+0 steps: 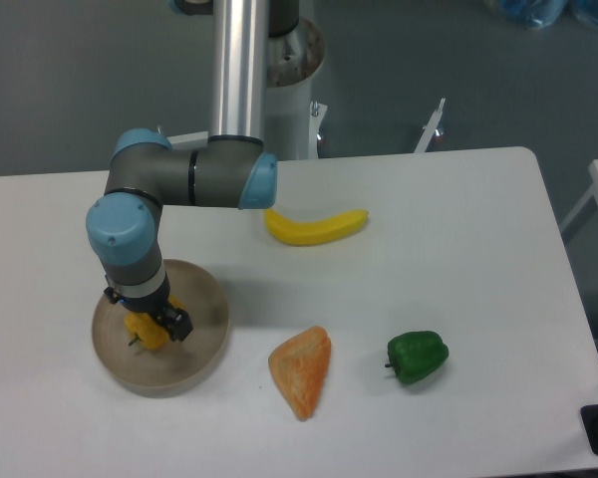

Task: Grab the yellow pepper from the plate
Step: 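Lift the yellow pepper off the plate and carry it toward the banana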

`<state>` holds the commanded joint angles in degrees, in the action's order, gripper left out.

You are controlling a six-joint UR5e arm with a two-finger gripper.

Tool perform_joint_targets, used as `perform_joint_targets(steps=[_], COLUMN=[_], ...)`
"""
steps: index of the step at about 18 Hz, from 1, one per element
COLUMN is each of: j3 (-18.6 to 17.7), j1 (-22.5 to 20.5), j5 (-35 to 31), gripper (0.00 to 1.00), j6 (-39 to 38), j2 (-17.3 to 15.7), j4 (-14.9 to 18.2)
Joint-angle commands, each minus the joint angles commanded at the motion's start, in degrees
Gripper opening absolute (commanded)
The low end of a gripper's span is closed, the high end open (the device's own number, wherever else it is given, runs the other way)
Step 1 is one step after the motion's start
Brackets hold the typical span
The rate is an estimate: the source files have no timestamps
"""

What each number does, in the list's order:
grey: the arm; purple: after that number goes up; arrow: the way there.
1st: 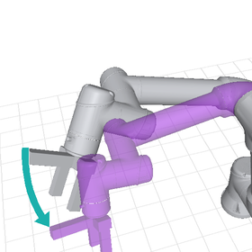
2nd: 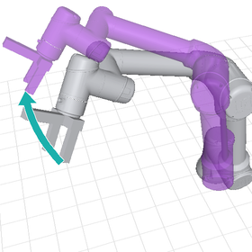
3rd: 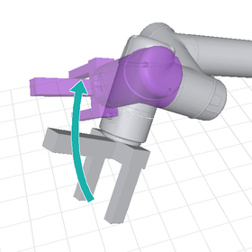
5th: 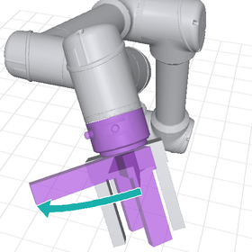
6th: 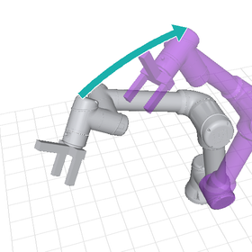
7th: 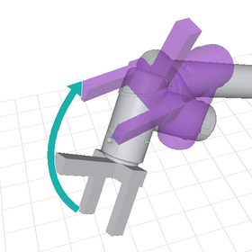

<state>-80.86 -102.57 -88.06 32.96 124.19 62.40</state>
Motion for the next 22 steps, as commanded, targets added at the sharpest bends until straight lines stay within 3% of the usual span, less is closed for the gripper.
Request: perform_joint_targets(steps=[4,7,11,13,16,20,22], j3=[0.8,0.7,0.9,1.1,2.5,3.9,6.2], j1=[-0.6,-2.9,-10.1,-14.9,-21.1,-27.6,-30.1], j5=[-0.1,-0.1,0.2,0.3,1.8,4.0,3.6], gripper=[0.00,0.00,0.00,0.00,0.00,0.00,0.01], j6=[0.9,1.1,6.1,11.7,13.9,26.5,36.1], j2=[-2.5,-6.8,-11.6,-14.1,-14.4,-13.3,-11.0], j4=[0.4,1.2,5.8,10.9,11.9,12.2,16.1])
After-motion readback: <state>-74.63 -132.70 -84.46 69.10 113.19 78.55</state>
